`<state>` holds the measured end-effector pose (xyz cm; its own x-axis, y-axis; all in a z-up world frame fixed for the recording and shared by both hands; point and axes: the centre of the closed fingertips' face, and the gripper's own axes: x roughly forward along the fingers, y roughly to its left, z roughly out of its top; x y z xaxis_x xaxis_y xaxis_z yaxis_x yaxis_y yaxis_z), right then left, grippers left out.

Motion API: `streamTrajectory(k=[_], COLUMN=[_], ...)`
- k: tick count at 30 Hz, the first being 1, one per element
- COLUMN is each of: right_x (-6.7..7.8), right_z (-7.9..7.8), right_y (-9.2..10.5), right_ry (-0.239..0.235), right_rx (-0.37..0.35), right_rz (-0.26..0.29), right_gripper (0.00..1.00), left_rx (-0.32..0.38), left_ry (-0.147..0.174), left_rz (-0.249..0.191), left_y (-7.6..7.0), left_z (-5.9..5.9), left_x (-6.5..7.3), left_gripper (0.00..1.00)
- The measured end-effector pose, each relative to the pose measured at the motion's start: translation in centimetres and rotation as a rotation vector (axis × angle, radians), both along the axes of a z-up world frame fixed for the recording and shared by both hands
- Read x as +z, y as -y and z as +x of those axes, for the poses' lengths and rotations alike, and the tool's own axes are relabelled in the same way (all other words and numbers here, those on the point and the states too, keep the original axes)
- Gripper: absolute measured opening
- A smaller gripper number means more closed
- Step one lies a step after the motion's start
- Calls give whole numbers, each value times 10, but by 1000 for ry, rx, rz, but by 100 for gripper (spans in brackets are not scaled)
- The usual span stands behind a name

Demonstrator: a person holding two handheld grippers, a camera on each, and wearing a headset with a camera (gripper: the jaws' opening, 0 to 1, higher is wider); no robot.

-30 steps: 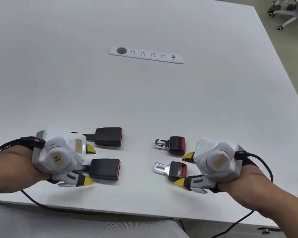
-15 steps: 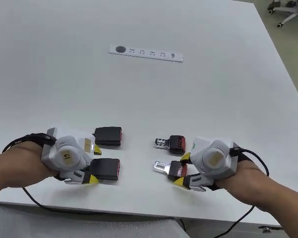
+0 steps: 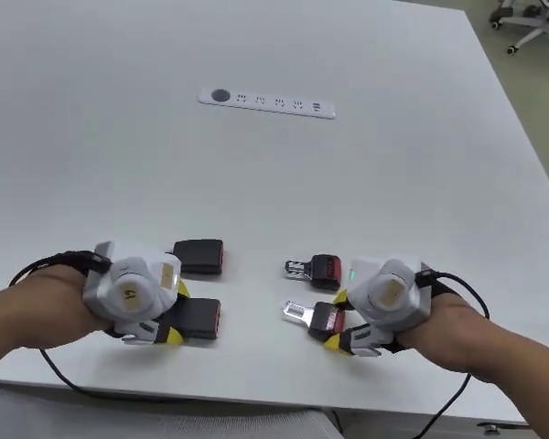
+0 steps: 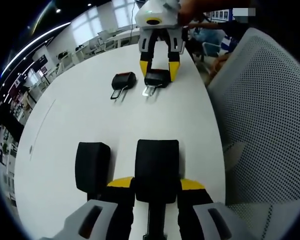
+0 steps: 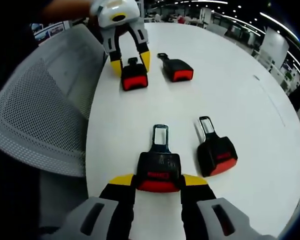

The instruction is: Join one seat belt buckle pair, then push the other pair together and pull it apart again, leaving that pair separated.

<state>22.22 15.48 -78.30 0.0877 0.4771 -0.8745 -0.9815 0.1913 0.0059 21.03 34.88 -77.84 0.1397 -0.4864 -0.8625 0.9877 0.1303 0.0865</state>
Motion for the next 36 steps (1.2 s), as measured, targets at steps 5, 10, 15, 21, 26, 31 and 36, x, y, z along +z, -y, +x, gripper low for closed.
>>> streamTrajectory(k=[5, 10, 15, 21, 26, 31, 36], right_x=[-1, -1, -2, -2, -2, 0, 0], right_z=[1, -1, 0, -2, -3, -8, -8], right_y=[0, -1, -3, -5, -9, -18, -34], right_ry=[3, 3, 3, 11, 9, 9, 8], right_rx=[28, 66, 119, 156, 160, 169, 185], right_rz=[-5, -8, -38, -76, -70, -60, -46], right_gripper=[34, 33, 33, 33, 33, 33, 33], left_rx=[-3, -17, -22, -5, -4, -4, -5], left_ry=[-3, 0, -13, -29, -30, -35, -37], left_rz=[-11, -10, 8, 14, 14, 12, 20], left_y=[-1, 1, 2, 1, 2, 2, 2], left_z=[0, 0, 1, 0, -1, -1, -1], left_x=[-1, -1, -2, -1, -1, -1, -2], left_gripper=[34, 33, 33, 33, 33, 33, 33])
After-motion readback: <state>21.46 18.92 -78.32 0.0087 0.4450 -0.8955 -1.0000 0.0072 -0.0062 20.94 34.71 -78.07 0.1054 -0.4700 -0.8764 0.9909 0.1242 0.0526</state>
